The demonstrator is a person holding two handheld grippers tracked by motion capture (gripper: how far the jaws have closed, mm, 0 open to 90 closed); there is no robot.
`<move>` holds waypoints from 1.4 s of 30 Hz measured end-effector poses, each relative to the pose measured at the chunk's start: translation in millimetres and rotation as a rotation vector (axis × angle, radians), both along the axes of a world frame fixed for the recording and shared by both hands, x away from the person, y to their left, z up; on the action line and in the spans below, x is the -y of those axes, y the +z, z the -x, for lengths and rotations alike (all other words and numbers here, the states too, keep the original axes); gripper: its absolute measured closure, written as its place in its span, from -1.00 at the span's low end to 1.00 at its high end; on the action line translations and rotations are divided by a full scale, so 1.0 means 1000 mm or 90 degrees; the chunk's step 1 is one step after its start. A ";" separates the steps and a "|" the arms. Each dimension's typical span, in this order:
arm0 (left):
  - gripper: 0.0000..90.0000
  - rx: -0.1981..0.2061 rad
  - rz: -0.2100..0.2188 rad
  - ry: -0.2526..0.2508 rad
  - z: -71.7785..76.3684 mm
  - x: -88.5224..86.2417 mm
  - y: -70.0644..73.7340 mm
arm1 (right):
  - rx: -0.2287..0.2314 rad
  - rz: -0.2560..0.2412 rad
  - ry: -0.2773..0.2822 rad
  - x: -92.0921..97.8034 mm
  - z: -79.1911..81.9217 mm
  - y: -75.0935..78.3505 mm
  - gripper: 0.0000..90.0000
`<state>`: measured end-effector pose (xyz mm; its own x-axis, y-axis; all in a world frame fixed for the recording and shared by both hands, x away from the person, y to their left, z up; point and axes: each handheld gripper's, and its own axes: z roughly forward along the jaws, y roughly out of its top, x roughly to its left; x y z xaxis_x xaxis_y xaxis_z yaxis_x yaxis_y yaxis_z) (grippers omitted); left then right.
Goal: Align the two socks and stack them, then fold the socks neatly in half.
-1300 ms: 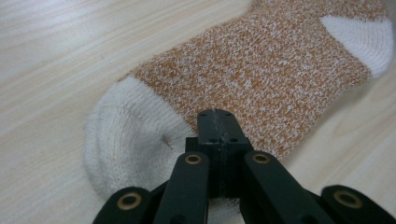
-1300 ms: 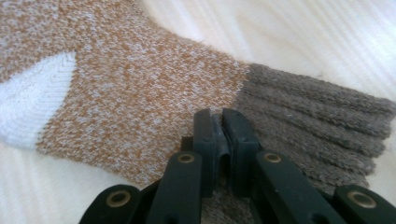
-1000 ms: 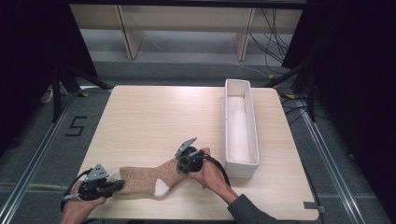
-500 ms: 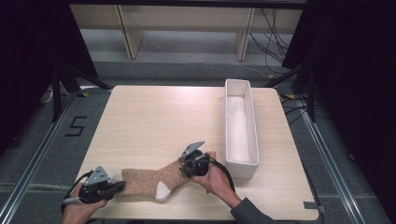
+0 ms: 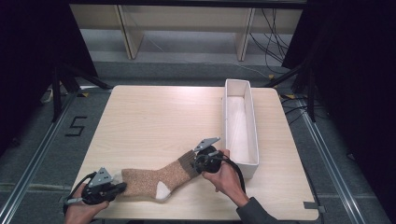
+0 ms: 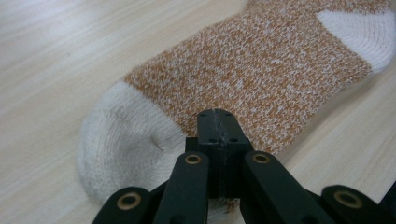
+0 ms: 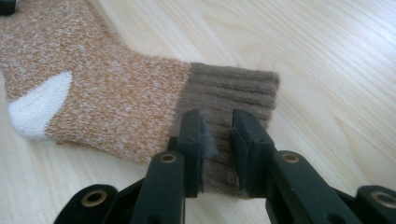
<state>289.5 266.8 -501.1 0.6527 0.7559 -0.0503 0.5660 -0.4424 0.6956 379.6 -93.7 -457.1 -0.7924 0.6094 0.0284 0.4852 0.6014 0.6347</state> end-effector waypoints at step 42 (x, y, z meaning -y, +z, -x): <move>0.98 -0.006 -0.001 0.026 0.008 -0.017 -0.001 | -0.106 -0.037 -0.081 -0.016 -0.020 -0.028 -0.15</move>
